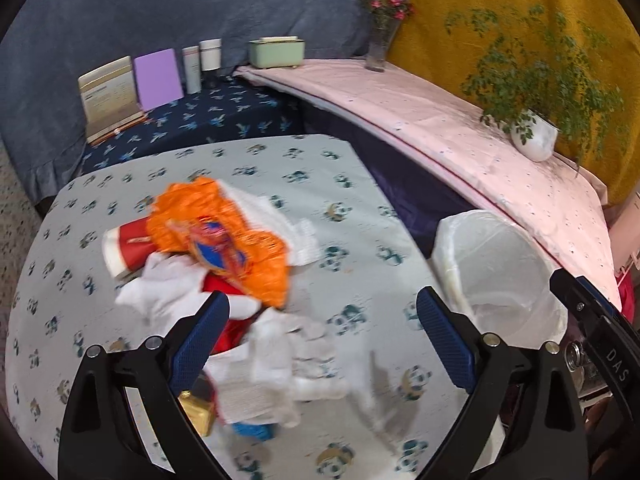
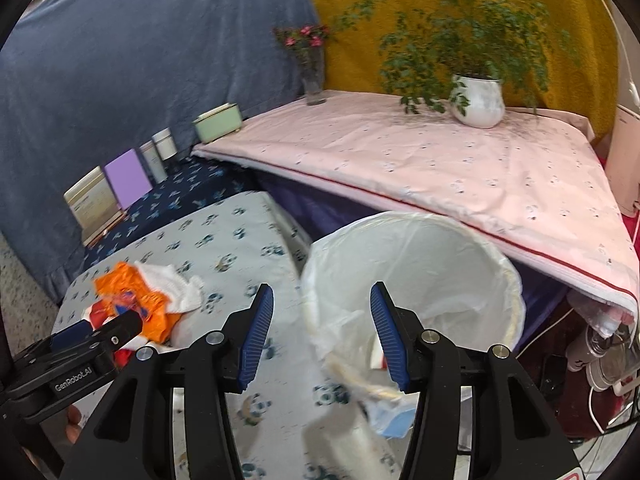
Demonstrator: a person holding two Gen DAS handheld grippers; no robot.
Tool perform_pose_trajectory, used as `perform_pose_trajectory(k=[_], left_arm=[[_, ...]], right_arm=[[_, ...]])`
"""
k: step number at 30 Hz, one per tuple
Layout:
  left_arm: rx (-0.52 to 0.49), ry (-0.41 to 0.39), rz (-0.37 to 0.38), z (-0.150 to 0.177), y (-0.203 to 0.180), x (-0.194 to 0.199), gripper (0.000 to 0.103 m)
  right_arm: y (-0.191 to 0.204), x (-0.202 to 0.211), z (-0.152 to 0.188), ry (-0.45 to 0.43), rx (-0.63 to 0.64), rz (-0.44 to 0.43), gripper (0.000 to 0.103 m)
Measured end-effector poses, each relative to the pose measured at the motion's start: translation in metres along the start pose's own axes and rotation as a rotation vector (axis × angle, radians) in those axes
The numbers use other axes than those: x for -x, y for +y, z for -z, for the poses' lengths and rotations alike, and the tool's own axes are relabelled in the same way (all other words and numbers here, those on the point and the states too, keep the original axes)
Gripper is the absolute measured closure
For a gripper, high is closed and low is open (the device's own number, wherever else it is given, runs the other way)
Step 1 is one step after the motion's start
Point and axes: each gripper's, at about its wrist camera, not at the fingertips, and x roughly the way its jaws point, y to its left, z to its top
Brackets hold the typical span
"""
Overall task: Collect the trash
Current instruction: 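Return both grippers to the pile and close the right gripper on a white glove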
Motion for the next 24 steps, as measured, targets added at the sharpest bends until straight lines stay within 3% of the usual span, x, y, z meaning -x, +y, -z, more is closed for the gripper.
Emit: perform_pose_trajectory(k=[13,24], left_arm=[[0.067,0.059,-0.105,0.047,0.088,0.013,0.011],[0.088,0.149,-0.122,0.078,0.123,-0.003,0.011]], right_arm=[[0.079,-0.007,0.035,0.095,0.112,-0.117,0.053],[0.128,-0.033,0.064,0.206,0.184,-0.186,0.053]])
